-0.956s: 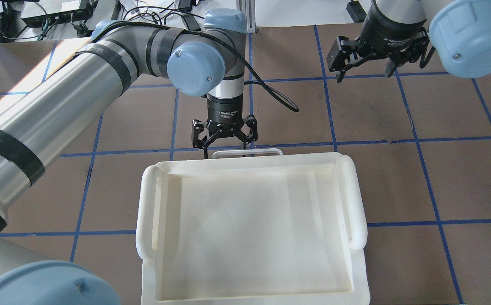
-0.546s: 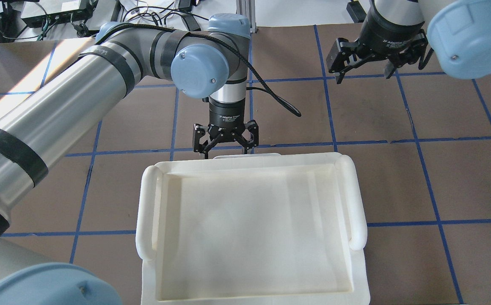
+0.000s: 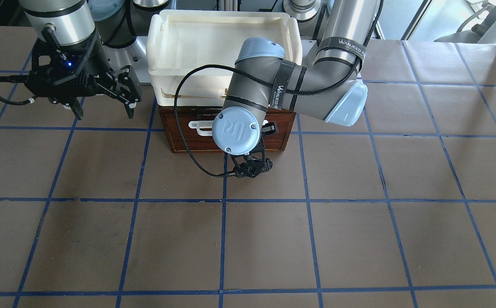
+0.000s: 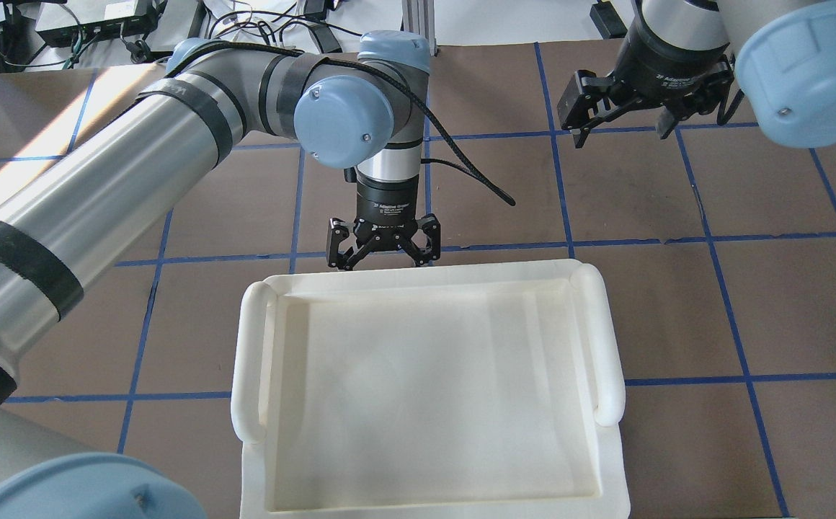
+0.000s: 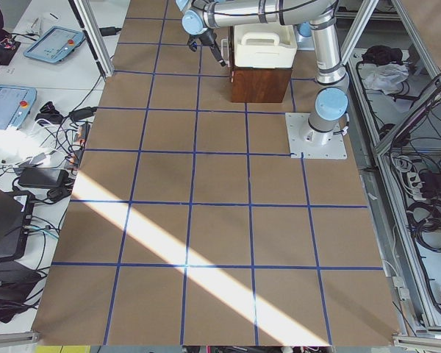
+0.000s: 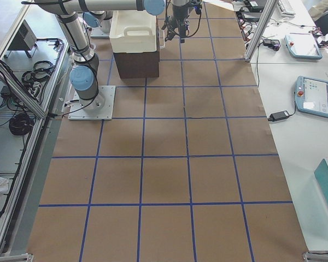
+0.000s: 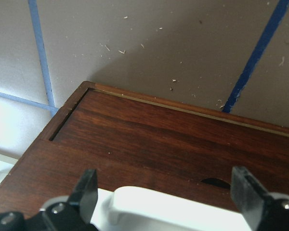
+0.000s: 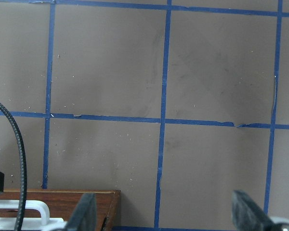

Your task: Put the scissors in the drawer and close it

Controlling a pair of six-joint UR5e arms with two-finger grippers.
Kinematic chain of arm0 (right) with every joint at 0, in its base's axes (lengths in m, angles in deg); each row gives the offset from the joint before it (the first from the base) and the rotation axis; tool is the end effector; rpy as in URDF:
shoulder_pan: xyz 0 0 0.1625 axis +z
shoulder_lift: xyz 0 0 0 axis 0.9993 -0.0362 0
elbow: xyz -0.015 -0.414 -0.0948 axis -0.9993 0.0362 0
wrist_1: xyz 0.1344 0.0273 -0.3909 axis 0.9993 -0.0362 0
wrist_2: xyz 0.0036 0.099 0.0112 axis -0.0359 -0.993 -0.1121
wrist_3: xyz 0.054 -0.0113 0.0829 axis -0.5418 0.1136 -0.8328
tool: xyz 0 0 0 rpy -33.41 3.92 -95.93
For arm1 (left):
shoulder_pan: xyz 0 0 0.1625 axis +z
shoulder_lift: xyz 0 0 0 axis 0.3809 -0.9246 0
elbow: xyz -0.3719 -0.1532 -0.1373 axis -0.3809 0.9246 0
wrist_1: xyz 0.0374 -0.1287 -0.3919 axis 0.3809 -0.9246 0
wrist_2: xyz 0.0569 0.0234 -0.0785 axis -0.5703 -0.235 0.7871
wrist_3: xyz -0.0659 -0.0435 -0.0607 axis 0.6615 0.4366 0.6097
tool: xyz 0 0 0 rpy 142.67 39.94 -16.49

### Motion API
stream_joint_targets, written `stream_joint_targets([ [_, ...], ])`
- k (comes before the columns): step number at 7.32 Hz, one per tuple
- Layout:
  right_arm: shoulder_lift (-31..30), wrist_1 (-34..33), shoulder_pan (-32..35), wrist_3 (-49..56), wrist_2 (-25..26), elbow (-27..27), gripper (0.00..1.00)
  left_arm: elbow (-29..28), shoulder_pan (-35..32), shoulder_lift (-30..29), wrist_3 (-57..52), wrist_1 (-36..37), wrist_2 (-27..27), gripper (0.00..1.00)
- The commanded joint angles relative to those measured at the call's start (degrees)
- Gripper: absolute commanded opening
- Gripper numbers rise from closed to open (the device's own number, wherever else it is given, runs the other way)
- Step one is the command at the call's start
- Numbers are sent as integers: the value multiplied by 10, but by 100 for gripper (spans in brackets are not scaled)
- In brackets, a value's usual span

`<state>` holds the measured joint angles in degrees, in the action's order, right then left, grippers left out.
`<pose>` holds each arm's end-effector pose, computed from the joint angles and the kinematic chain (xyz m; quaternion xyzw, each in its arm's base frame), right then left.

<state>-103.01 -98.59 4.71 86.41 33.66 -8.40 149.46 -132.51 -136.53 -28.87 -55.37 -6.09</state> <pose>0.1553 -0.4955 0.4997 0.0314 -0.9978 0.0591 0.0044 -0.3355 -0.5150 0.2791 -0.1056 0.9521 0.2668 0.1060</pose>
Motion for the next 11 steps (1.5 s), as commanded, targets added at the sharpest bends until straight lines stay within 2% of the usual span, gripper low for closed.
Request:
stream_joint_targets([
  [1, -5, 0, 0, 0, -1, -9, 100, 0, -1, 1, 0, -5, 0, 100],
  [4, -2, 0, 0, 0, -1, -10, 100, -17, 7, 9, 0, 26, 0, 100],
  [5, -2, 0, 0, 0, -1, -14, 100, -33, 20, 13, -1, 112, 1, 100],
  [6, -6, 0, 0, -1, 0, -15, 100, -50, 55, 22, -10, 126, 4, 100],
  [8, -6, 0, 0, 0, 0, -15, 100, -80, 117, 58, -139, 144, 7, 100],
  [11, -2, 2, 0, 0, 0, -16, 100, -83, 205, 109, -219, 173, 2, 100],
])
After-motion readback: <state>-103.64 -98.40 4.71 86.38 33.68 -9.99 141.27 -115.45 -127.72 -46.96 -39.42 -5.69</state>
